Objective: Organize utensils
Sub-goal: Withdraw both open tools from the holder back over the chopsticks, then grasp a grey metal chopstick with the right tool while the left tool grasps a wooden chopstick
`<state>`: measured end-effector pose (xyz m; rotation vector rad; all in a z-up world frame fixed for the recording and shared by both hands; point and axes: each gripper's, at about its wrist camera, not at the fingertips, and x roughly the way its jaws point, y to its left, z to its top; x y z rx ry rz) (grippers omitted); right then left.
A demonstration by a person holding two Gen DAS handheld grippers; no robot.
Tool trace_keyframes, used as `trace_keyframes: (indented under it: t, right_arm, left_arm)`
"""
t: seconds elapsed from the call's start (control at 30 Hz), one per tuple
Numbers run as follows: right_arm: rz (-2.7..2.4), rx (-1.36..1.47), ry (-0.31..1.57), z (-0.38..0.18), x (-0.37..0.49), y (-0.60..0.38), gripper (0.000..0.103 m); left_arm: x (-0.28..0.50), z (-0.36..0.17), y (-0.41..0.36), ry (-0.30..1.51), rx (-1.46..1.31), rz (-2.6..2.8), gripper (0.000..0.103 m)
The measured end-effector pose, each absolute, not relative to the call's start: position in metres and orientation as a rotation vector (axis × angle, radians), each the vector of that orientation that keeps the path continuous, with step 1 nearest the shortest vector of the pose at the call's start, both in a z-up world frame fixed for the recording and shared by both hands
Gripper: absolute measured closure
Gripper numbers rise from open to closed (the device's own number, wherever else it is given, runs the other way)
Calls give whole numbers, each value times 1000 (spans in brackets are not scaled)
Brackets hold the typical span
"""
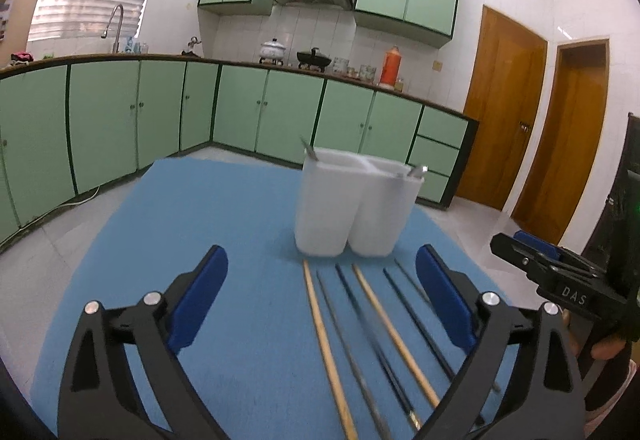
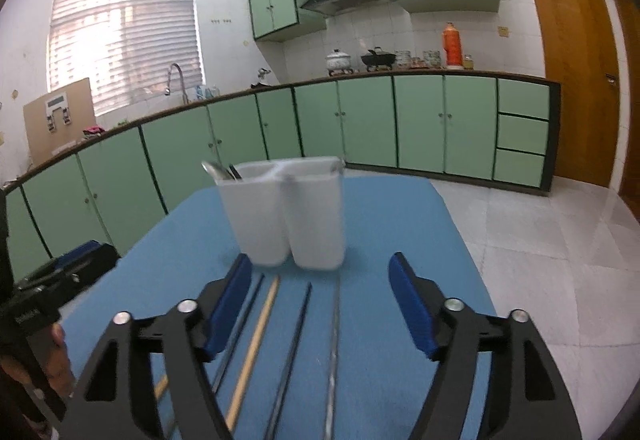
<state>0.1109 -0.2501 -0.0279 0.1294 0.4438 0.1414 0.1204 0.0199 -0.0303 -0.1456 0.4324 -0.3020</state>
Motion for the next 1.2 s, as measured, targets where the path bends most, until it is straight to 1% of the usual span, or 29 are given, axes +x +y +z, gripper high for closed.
trace_keyframes:
  t: [0.07, 0.23, 0.57, 0.83, 0.9, 0.93, 0.97, 1.0, 1.07, 1.13, 1.2]
  right_arm:
    - [130, 133, 449, -35, 103, -252, 24]
    - [100, 140, 465, -54, 84, -255, 20]
    - [74, 133, 485, -92, 46, -264, 20]
    - [78, 115, 493, -110, 27, -257, 20]
    - [76, 101, 488, -113, 24, -252, 23]
    - [80, 96, 488, -114, 23, -250, 27]
    - [88, 88, 490, -116, 22, -248, 29]
    - [90, 85, 492, -116, 22, -247, 30]
    - [92, 77, 496, -119, 22, -244, 36]
    - [92, 74, 497, -120, 22, -244, 41]
    - [93, 77, 501, -122, 22, -244, 46]
  left_arm:
    - [116, -34, 20, 445, -134, -292, 8]
    - [102, -53, 18, 497, -109, -301, 8]
    - [72, -89, 15, 561, -55, -279, 8]
    - [55, -106, 17, 591, -49, -256, 9]
    - [53, -110, 14, 598, -42, -253, 9]
    - [52, -110, 13, 599, -39, -251, 9]
    - [52, -111, 12, 598, -36, -252, 11]
    - [52, -112, 11, 599, -31, -253, 16]
    - [53, -113, 7, 607, -8, -252, 24]
    - [53, -116, 6, 613, -4, -253, 24]
    - [52, -117, 5, 608, -4, -248, 27]
